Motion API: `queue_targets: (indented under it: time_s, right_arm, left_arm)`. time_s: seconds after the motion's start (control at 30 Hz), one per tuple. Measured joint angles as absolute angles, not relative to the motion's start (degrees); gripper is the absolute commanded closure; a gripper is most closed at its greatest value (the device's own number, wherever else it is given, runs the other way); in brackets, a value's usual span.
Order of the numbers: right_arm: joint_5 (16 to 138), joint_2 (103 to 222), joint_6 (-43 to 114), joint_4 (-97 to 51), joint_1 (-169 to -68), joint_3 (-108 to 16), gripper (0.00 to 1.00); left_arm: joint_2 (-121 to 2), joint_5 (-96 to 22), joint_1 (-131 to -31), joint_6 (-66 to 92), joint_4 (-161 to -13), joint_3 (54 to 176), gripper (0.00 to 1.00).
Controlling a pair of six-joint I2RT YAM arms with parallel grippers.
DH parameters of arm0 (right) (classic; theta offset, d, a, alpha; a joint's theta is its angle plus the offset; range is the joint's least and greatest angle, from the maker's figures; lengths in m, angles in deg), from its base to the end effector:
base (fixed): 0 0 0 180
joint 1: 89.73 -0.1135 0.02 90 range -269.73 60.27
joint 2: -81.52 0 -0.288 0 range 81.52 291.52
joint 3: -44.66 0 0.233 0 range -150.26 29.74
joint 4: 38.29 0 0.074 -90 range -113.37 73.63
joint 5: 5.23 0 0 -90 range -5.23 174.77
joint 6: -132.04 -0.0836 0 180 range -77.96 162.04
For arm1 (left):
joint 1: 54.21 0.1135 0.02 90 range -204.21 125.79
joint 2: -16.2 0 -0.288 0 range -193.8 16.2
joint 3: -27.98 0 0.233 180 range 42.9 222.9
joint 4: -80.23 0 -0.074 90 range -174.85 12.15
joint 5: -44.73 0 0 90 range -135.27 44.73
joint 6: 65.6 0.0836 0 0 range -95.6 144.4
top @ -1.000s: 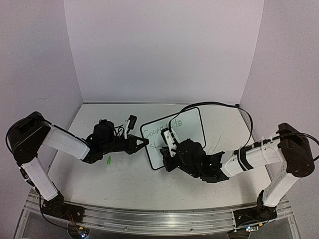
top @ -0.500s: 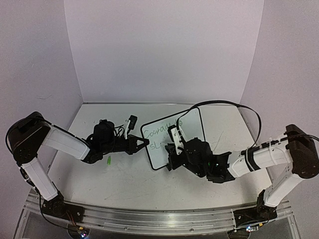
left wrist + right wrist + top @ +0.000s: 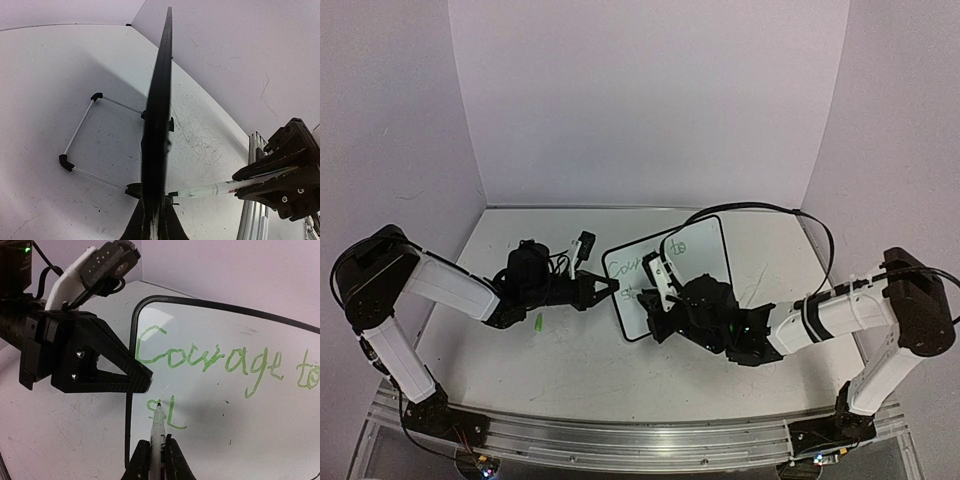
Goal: Write a sentence on the whiteboard
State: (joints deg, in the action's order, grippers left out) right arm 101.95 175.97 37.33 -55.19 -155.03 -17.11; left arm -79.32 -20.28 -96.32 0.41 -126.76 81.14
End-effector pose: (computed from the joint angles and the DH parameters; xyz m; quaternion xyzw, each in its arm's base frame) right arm 0.1840 0.3408 0.2330 -0.3200 0.7263 0.2447 0.5570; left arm 0.2466 -0.2705 0.2035 0.2518 0.7461 -0.4670 0.4022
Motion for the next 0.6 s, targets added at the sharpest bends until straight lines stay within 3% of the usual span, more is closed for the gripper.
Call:
queue_targets:
  time_s: [0.6]
  right_arm:
    - [103.35, 177.89, 37.30, -53.76, -155.14, -18.93, 1.00]
  left_arm:
    - [-79.32, -20.43, -96.32, 0.41, -126.67, 81.14, 1.00]
